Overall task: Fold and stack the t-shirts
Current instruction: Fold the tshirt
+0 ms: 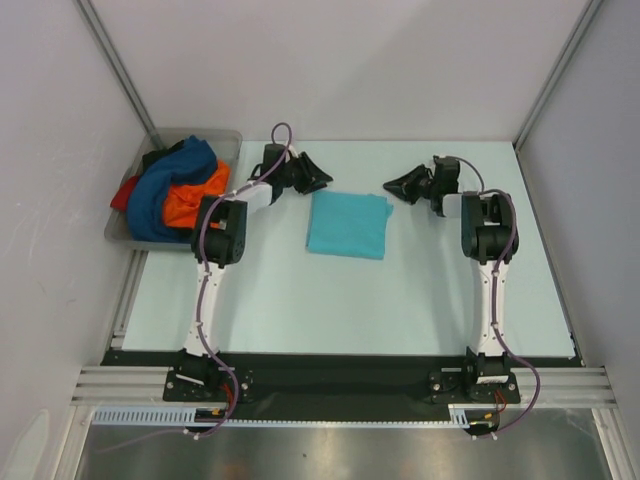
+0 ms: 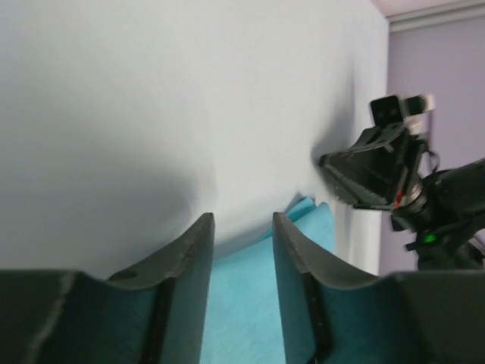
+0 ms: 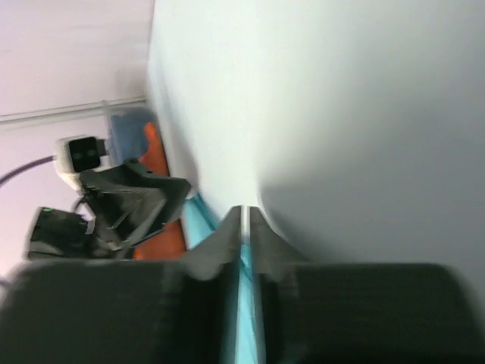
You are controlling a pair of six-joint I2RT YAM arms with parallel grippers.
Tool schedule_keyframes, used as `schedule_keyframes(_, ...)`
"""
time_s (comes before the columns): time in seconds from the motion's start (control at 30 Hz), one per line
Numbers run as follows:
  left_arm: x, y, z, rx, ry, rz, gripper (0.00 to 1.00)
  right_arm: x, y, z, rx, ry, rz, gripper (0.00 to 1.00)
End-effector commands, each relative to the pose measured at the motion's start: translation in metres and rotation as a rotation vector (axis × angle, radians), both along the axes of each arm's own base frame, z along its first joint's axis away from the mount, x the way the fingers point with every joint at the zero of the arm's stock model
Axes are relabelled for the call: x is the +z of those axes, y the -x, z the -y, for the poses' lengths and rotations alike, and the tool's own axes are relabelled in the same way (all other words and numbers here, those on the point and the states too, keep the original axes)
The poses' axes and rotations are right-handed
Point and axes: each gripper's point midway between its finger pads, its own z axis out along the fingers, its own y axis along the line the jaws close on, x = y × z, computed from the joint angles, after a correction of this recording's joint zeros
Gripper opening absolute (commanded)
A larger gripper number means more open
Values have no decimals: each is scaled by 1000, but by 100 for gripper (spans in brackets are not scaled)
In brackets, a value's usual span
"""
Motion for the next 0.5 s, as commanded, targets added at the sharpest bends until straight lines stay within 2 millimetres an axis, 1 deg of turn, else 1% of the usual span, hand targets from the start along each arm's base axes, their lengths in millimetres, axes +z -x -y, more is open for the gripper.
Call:
schedule_keyframes(0.0, 46, -18, -8, -33, -78, 108, 45, 14, -10, 22, 25, 106, -1, 17)
schedule_keyframes(0.03, 51, -14, -13, -29, -110, 87, 47, 31, -11, 27, 31, 132, 19, 23)
schedule_keyframes(0.07, 84, -14, -14, -26, -124, 137, 50, 42, -8, 29, 45, 162, -12, 28)
schedule_keyframes(0.1, 103, -14, -17, -32, -152, 181, 52, 48, -3, 30, 55, 191, -29, 36)
schedule_keyframes(0.13, 111, -8, -23, -22, -183, 162, 54, 66, 1, 56, 40, 249, -22, 39)
schedule_keyframes(0.17, 129, -4, -26, -21, -197, 184, 54, 74, 6, 61, 47, 282, -20, 43)
schedule_keyframes(0.2, 164, 4, -31, -18, -215, 237, 56, 85, 9, 64, 55, 319, -8, 49)
schedule_keyframes(0.23, 174, 16, -36, -17, -235, 220, 56, 90, 15, 71, 76, 389, 18, 53)
schedule_keyframes(0.27, 188, 24, -40, -10, -246, 231, 56, 100, 28, 72, 94, 410, -1, 57)
schedule_keyframes(0.3, 214, 44, -46, -9, -247, 254, 56, 97, 39, 70, 126, 420, -12, 63)
schedule_keyframes(0.33, 220, 59, -49, -8, -254, 240, 56, 94, 48, 69, 165, 442, -3, 65)
schedule_keyframes(0.37, 226, 73, -50, -4, -261, 238, 56, 87, 61, 68, 199, 450, -33, 67)
schedule_keyframes(0.4, 209, 96, -53, -10, -271, 179, 57, 92, 70, 67, 224, 467, -17, 70)
schedule_keyframes(0.43, 246, 122, -56, 4, -247, 244, 56, 79, 83, 65, 265, 498, -13, 71)
schedule_keyframes(0.47, 255, 145, -50, -6, -228, 261, 57, 80, 87, 63, 276, 515, 11, 72)
